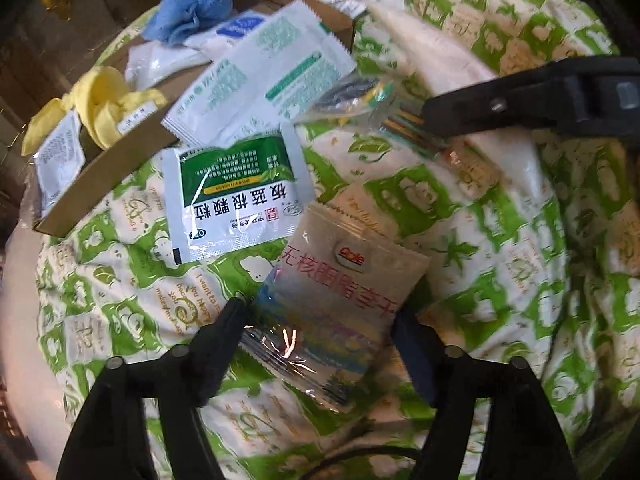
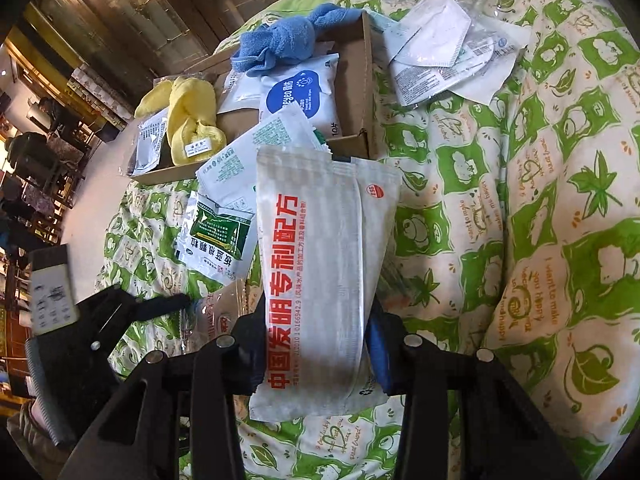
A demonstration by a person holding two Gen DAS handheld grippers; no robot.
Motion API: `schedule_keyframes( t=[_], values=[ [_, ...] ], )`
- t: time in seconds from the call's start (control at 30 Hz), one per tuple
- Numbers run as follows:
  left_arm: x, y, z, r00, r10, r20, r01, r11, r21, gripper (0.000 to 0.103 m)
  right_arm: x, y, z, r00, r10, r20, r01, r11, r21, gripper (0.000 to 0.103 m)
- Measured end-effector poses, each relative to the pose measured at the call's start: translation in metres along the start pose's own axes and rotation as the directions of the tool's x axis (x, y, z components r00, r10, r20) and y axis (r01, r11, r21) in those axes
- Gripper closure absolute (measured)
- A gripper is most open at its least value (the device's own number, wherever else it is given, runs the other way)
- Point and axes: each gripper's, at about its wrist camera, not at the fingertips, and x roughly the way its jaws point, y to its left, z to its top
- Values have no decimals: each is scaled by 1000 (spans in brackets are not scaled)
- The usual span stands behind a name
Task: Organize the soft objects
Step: 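Lift and carry the red-lettered packet with right tool while left tool carries the Dole bag toward the box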
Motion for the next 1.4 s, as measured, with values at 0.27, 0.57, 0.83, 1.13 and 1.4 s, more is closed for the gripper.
schedule_keyframes(
  t=[0.27, 0.57, 0.83, 1.13, 1.4],
  values=[
    [27, -4, 26, 998, -57, -33, 59, 997, 57, 10, 1, -4, 2, 1000, 12, 5, -12, 1000, 25, 62],
    [16, -13, 25, 998, -44, 36, 47, 996, -74, 32, -2, -3, 2, 999, 35, 26, -36, 998, 42, 62],
    [-11, -17, -7, 980, -145, 134, 179, 938, -297, 40, -17, -6, 5, 992, 58, 109, -64, 997, 52, 62],
    [-27, -12, -30, 967, -120, 224, 207, 885, -418, 41, -23, -2, 3, 984, 103, 144, -109, 994, 31, 62],
    [-47, 25, -48, 959, -74, 274, 205, 849, -487, 41, -31, 9, 0, 970, 144, 196, -142, 990, -22, 62]
  ],
)
